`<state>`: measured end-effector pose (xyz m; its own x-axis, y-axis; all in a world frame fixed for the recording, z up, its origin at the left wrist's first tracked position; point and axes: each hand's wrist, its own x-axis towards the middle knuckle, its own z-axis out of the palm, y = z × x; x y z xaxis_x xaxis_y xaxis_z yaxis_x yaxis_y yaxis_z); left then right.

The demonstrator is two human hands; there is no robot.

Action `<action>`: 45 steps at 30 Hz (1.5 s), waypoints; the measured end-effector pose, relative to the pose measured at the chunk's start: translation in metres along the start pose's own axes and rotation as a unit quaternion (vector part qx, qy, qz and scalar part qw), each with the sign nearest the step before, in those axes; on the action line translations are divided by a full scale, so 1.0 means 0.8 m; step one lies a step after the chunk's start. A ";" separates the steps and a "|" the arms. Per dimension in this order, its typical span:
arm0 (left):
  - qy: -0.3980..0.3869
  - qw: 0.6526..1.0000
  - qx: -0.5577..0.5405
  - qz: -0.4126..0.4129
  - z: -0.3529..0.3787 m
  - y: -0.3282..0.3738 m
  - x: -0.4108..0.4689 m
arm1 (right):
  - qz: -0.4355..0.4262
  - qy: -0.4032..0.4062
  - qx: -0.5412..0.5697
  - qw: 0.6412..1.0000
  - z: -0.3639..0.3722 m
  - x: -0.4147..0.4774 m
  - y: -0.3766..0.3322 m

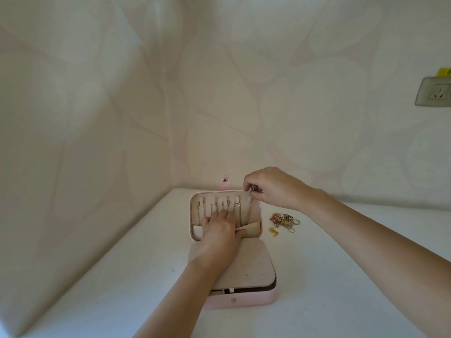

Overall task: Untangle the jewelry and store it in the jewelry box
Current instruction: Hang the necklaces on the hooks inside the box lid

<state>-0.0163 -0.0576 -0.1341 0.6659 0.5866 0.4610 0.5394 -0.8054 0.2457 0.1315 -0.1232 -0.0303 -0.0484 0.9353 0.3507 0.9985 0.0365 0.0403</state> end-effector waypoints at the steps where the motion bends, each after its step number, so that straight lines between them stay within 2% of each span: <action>1: 0.002 1.000 -0.001 0.000 0.000 0.000 0.000 | 0.002 0.000 -0.001 1.000 0.000 -0.001 -0.001; 10: 0.000 1.000 -0.005 -0.001 0.002 -0.001 0.000 | 0.023 0.042 0.078 0.996 0.001 -0.002 -0.004; 16: 0.002 1.000 0.000 -0.001 0.001 -0.001 0.002 | 0.068 0.027 0.129 0.989 -0.004 -0.003 -0.007; 25: 0.020 1.000 -0.010 0.011 -0.001 -0.001 -0.001 | 0.160 0.016 0.349 0.923 -0.005 -0.004 -0.008; 27: 0.019 1.000 -0.010 0.011 0.000 -0.002 -0.001 | 0.157 0.020 0.331 0.930 -0.004 -0.004 -0.008; 30: 0.022 1.000 -0.017 0.010 0.001 -0.002 0.000 | 0.132 0.035 0.238 0.962 0.000 -0.002 -0.009; 36: 0.025 0.999 -0.014 0.014 0.002 -0.003 0.000 | 0.057 0.073 0.078 0.993 0.019 0.002 -0.005; 39: 0.027 0.999 -0.012 0.016 0.002 -0.002 -0.001 | 0.022 0.086 0.019 0.996 0.027 -0.003 -0.003; 45: 0.034 0.999 -0.014 0.017 0.003 -0.003 0.001 | -0.071 0.191 -0.034 0.978 0.040 -0.006 0.010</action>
<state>-0.0160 -0.0550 -0.1368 0.6472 0.5523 0.5254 0.5021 -0.8275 0.2513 0.1408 -0.1164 -0.0612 -0.2046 0.7220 0.6610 0.9778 0.1198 0.1718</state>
